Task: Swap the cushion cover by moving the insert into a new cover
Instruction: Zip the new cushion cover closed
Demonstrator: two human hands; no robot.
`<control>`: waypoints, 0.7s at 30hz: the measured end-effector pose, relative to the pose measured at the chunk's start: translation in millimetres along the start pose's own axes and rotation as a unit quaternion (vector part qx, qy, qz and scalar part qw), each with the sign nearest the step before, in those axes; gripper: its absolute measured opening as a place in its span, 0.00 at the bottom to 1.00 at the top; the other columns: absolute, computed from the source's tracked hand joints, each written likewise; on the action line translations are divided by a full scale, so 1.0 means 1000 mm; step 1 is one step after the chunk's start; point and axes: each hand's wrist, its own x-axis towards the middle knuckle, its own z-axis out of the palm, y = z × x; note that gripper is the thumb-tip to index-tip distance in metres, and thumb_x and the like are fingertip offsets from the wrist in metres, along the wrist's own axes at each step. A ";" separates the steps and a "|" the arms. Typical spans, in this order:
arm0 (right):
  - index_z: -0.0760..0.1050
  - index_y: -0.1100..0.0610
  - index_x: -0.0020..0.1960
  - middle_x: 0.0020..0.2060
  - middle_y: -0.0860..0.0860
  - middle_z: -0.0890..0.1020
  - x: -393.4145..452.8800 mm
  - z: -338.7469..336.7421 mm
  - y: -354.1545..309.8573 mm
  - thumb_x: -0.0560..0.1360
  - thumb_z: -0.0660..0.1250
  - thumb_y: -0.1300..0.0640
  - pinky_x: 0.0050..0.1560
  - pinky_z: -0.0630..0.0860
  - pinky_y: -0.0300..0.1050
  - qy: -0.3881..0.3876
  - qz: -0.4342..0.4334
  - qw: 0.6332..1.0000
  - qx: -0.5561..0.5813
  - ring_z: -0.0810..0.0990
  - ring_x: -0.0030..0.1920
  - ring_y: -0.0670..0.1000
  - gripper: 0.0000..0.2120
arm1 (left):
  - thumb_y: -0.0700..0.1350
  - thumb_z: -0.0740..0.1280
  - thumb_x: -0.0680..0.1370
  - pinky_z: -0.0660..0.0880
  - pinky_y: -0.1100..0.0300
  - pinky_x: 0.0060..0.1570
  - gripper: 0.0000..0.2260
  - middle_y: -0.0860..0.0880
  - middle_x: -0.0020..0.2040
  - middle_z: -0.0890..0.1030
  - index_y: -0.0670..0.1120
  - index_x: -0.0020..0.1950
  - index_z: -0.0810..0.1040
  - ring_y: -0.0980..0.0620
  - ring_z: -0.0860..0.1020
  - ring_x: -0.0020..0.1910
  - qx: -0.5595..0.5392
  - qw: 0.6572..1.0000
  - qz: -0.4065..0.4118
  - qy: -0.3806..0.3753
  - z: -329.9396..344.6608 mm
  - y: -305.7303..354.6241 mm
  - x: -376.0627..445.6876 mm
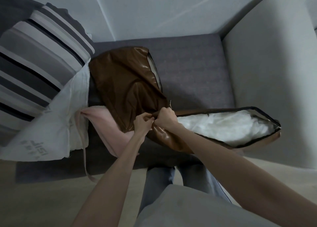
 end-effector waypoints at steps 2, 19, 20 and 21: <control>0.72 0.60 0.36 0.35 0.53 0.75 0.000 -0.009 0.005 0.70 0.67 0.59 0.36 0.78 0.46 -0.002 0.007 1.000 -0.026 0.77 0.37 0.54 0.07 | 0.40 0.68 0.77 0.72 0.66 0.42 0.06 0.54 0.41 0.78 0.46 0.52 0.81 0.58 0.76 0.41 0.043 0.999 0.018 0.019 -0.005 -0.002 0.004; 0.77 0.64 0.38 0.37 0.58 0.80 -0.019 -0.065 0.109 0.70 0.65 0.60 0.36 0.74 0.48 0.073 0.060 0.994 -0.048 0.79 0.40 0.60 0.07 | 0.42 0.66 0.77 0.76 0.50 0.51 0.07 0.47 0.55 0.75 0.47 0.54 0.76 0.46 0.74 0.56 0.363 0.920 0.141 0.053 -0.019 0.027 0.002; 0.77 0.64 0.39 0.39 0.59 0.80 -0.019 -0.063 0.109 0.70 0.65 0.60 0.38 0.76 0.50 0.075 0.057 0.994 -0.046 0.79 0.41 0.61 0.07 | 0.41 0.67 0.75 0.74 0.49 0.55 0.11 0.46 0.60 0.73 0.46 0.57 0.75 0.45 0.72 0.60 0.390 0.904 0.165 0.062 -0.014 0.030 0.002; 0.77 0.64 0.40 0.40 0.59 0.80 -0.019 -0.062 0.108 0.69 0.65 0.60 0.39 0.75 0.49 0.077 0.054 0.995 -0.046 0.79 0.42 0.61 0.07 | 0.41 0.67 0.74 0.73 0.48 0.57 0.15 0.46 0.64 0.71 0.47 0.61 0.74 0.44 0.70 0.64 0.400 0.895 0.192 0.055 -0.007 0.034 0.003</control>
